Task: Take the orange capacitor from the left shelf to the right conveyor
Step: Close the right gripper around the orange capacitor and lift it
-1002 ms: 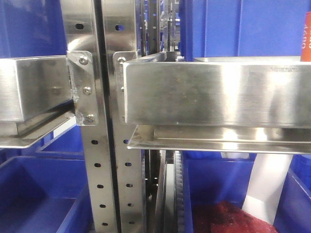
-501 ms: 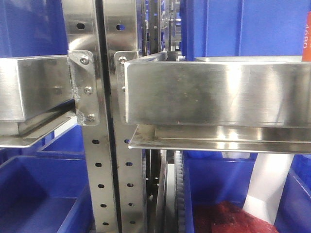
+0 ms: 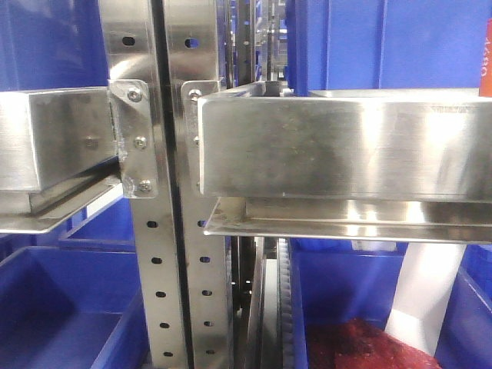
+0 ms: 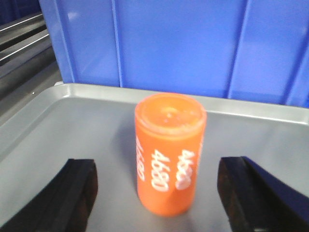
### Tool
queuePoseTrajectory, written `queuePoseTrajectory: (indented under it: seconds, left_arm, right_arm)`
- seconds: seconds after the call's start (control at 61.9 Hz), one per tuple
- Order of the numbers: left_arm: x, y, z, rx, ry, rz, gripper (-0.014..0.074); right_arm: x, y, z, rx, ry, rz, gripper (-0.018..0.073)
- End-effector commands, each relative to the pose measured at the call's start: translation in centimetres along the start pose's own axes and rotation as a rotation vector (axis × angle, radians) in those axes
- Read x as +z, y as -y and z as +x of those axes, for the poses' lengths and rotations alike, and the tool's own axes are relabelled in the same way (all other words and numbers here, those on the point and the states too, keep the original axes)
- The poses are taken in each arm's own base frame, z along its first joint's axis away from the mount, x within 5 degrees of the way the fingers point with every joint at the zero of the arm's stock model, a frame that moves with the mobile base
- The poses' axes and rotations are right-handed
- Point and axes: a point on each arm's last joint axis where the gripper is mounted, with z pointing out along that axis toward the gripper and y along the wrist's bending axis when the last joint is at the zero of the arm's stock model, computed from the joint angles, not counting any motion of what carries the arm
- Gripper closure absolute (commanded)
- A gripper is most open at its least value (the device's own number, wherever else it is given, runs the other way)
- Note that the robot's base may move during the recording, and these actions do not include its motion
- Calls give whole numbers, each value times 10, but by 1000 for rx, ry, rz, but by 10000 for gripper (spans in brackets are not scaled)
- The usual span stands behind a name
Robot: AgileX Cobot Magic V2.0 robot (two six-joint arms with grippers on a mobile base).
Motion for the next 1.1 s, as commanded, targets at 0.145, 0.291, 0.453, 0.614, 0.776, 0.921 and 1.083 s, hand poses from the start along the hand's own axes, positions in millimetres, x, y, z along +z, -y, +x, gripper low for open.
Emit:
queuePoseTrajectory:
  seconds: [0.145, 0.291, 0.453, 0.614, 0.776, 0.921, 1.083]
  left_arm:
    - [-2, 1, -11, -1, 114, 11, 701]
    - [-2, 1, -11, -1, 114, 11, 701]
    - [-2, 1, -11, -1, 114, 11, 701]
    - [-2, 1, -11, -1, 114, 11, 701]
    - [-2, 1, -11, -1, 114, 11, 701]
    - [-2, 1, -11, -1, 114, 11, 701]
    - [-2, 1, -11, -1, 114, 11, 701]
  right_arm:
    - [25, 6, -17, 1, 166, 9, -50]
    - [40, 16, -12, 14, 177, 43, -50]
    - [56, 17, -6, 64, 206, 31, -47]
    - [67, 17, 1, 64, 203, 21, 67]
    - [66, 16, 0, 42, 213, 9, 314]
    - [54, 12, -11, -15, 249, -16, 419]
    - [24, 10, -27, -27, 282, -4, 419]
